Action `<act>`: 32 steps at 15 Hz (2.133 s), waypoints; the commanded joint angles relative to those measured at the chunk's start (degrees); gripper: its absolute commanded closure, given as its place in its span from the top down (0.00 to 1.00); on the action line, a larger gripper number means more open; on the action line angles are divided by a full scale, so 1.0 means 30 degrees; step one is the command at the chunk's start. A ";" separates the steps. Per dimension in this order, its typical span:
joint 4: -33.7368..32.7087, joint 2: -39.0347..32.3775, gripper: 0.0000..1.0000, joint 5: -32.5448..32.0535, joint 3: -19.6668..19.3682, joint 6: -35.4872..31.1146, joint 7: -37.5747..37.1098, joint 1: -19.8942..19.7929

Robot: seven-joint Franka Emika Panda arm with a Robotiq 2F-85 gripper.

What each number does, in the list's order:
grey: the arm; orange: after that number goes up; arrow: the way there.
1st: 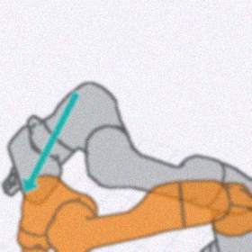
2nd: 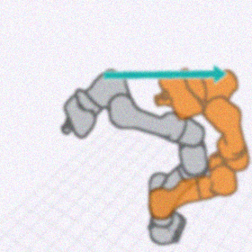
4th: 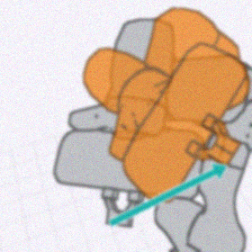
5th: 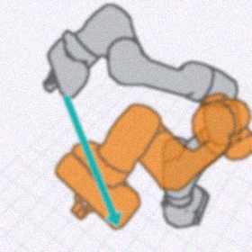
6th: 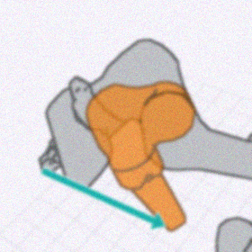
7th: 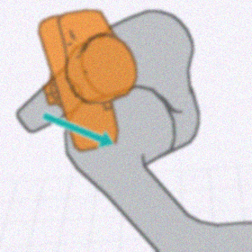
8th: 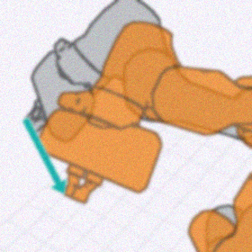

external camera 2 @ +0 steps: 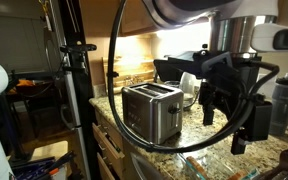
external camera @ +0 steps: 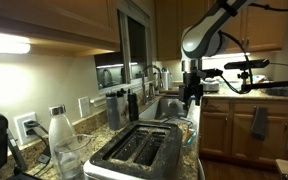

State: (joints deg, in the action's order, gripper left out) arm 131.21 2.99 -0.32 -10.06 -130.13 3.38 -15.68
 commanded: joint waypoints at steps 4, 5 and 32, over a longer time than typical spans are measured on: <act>-0.1834 -0.3013 1.00 0.2484 -0.0370 0.0097 0.3572 0.0163; -0.2070 -0.3359 1.00 0.2630 -0.0329 0.0161 0.3819 0.0098; -0.5625 -0.7839 0.23 0.3642 0.0234 0.0464 0.4285 -0.0833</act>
State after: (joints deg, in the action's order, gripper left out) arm 115.32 -20.30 9.14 -10.02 -129.97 14.84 -16.82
